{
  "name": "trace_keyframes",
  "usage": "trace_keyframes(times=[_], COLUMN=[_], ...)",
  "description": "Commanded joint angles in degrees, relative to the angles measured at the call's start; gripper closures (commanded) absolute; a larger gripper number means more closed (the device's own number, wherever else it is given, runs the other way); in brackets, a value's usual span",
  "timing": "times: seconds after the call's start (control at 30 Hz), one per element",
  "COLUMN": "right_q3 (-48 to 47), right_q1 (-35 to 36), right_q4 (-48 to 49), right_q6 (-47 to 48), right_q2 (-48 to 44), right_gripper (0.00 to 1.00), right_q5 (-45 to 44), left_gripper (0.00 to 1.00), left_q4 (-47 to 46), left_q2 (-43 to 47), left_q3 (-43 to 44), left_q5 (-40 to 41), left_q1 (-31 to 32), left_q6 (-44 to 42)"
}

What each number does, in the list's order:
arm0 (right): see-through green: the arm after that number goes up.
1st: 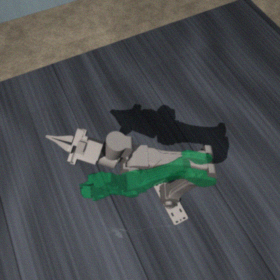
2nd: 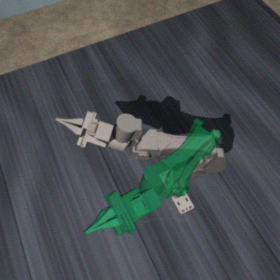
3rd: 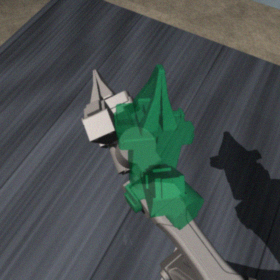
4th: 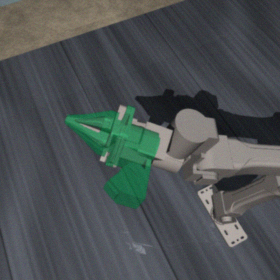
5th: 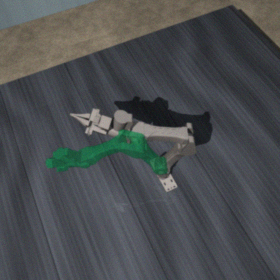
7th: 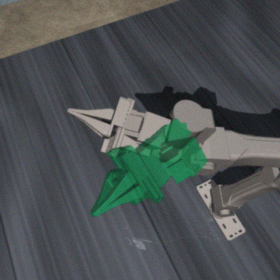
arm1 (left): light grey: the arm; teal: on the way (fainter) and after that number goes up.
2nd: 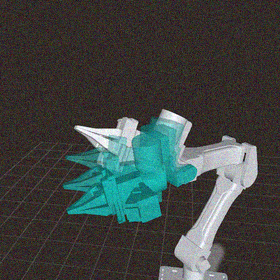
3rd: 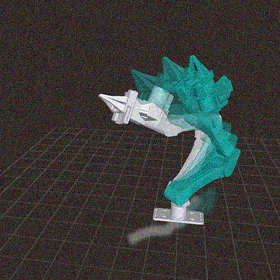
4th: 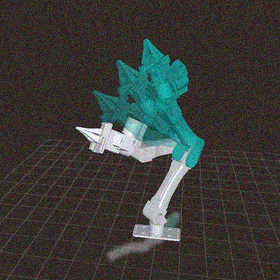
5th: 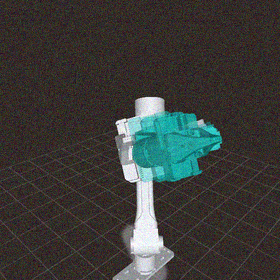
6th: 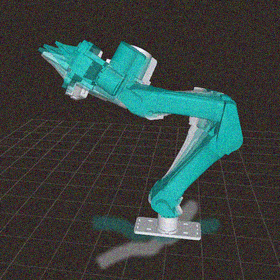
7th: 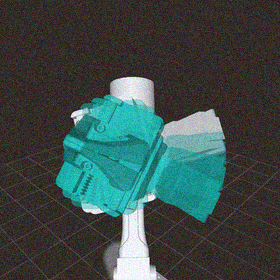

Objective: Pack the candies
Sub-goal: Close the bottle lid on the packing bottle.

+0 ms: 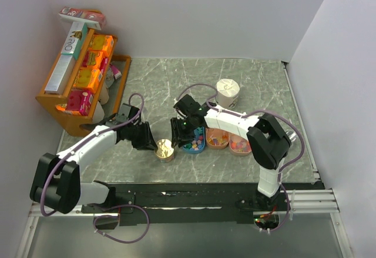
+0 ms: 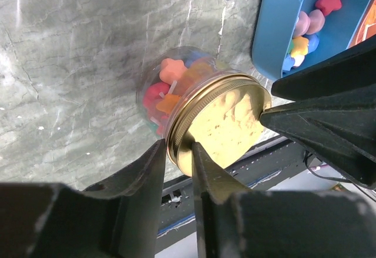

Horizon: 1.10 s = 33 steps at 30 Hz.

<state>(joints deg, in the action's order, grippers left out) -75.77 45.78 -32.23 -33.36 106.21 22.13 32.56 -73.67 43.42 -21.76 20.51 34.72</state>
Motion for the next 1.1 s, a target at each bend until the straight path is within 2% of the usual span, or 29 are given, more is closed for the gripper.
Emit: trace_keyframes(times=[0.0, 0.33, 0.6, 0.83, 1.07], right_q3=[-2.45, -4.92, -3.34, -2.98, -3.07], right_q1=[0.54, 2.64, 5.37, 8.97, 10.47], right_q4=[0.15, -0.64, -2.22, -5.38, -7.85], right_q6=[0.05, 1.28, 2.16, 2.08, -0.21], right_q2=[-1.27, -0.22, 0.05, 0.57, 2.33], right_gripper=[0.55, 0.59, 0.64, 0.67, 0.71], right_q5=[-4.02, -8.15, -11.49, -20.88, -26.25], left_gripper=[0.71, 0.72, 0.72, 0.72, 0.72], left_q4=[-0.39, 0.23, 0.05, -0.91, -0.74], left_q2=[-1.12, -2.01, -2.18, -3.50, -4.73], left_q3=[1.93, 0.61, 0.70, 0.00, -0.09], left_q5=[2.07, 3.39, 3.65, 1.98, 3.30], left_q1=[0.14, 0.23, 0.32, 0.41, 0.49], left_q6=[-0.70, -1.50, -0.97, -0.36, -0.27])
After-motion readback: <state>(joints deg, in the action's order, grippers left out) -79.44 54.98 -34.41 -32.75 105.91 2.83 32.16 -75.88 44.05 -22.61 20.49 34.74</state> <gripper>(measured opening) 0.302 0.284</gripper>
